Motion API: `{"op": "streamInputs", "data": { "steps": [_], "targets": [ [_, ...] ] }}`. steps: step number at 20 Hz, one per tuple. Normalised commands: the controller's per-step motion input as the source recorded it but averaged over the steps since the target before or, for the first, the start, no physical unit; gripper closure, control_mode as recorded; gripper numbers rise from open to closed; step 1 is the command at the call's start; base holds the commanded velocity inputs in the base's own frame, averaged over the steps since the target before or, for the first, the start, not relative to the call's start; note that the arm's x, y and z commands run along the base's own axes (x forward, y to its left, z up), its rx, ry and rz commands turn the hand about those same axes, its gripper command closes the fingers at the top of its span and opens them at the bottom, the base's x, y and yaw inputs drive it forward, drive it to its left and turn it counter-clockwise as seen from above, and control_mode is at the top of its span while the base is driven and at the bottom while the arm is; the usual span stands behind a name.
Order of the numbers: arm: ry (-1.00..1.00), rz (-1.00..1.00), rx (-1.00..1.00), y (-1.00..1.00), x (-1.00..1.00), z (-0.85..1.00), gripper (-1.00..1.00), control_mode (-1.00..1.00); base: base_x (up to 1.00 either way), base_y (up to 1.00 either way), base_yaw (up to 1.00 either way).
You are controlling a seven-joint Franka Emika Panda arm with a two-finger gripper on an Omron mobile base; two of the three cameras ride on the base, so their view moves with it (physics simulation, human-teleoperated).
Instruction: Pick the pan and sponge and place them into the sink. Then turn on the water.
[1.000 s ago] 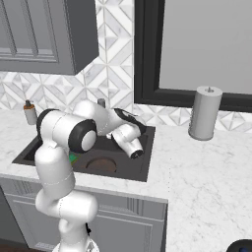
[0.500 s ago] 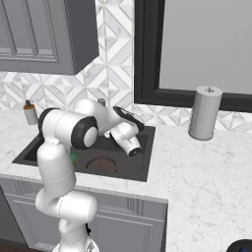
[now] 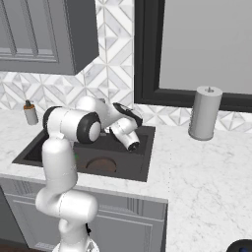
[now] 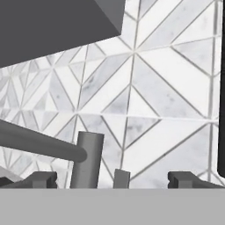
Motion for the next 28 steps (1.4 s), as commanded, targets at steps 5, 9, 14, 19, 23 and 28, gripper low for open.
{"op": "streamInputs", "data": {
  "steps": [5, 9, 14, 19, 23, 28],
  "targets": [
    [0.0, 0.04, 0.0, 0.18, 0.2, 0.0, -1.0, -1.0, 0.0, 0.0, 0.0],
    [0.0, 0.05, 0.0, 0.22, 0.13, 0.0, -1.0, -1.0, 0.0, 0.0, 0.0],
    [0.0, 0.04, 0.0, 0.11, 0.18, 0.0, -1.0, -1.0, 0.0, 0.0, 0.0],
    [0.0, 0.04, 0.0, 0.05, 0.25, 0.0, -1.0, -1.0, 0.0, 0.0, 0.0],
    [0.0, 0.04, 0.0, 0.08, 0.29, 0.0, -1.0, -1.0, 0.0, 0.0, 0.0],
    [0.04, 0.02, 0.0, 0.06, 0.26, 0.0, -1.0, -1.0, 0.0, 0.0, 0.0]
  ]
}}
